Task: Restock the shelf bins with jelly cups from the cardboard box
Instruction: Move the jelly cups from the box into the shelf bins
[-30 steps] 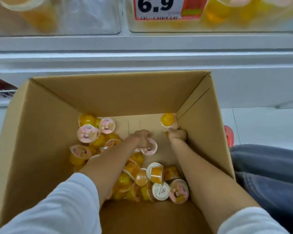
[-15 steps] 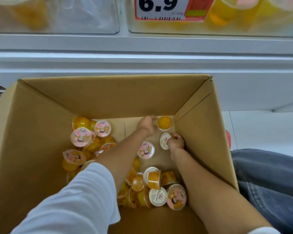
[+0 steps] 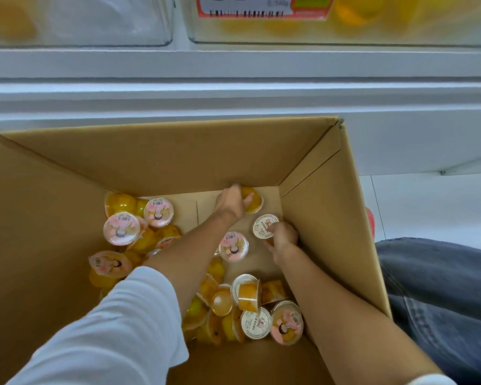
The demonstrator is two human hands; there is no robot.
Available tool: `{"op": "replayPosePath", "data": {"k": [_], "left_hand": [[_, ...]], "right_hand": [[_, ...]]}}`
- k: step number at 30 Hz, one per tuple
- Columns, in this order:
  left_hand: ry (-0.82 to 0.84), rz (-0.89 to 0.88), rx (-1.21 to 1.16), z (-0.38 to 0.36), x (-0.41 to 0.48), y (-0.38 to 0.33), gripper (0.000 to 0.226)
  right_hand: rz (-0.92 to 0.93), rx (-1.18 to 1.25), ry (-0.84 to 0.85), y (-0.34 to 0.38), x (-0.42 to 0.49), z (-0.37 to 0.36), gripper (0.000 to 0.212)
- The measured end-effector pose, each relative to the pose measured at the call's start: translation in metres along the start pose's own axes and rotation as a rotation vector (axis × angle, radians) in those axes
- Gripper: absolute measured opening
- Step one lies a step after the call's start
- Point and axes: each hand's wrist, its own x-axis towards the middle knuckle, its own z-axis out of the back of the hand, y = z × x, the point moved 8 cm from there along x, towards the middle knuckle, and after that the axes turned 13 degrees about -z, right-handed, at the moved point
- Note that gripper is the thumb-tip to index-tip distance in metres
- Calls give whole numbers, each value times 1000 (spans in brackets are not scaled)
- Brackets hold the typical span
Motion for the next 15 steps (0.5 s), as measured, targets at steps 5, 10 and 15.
{"op": "replayPosePath", "data": {"k": [5,10,15], "left_hand": [[-74,149,-542,45,-47,3,23],[132,326,-1013,103,-112,-36,37],[124,208,-1125,195,-164,-81,56]], "right_hand": [[-21,-23,202,11,-59,-5,29],[155,-80,458,53,-164,-27,26],[311,-104,662,79,-281,-43,26]]}}
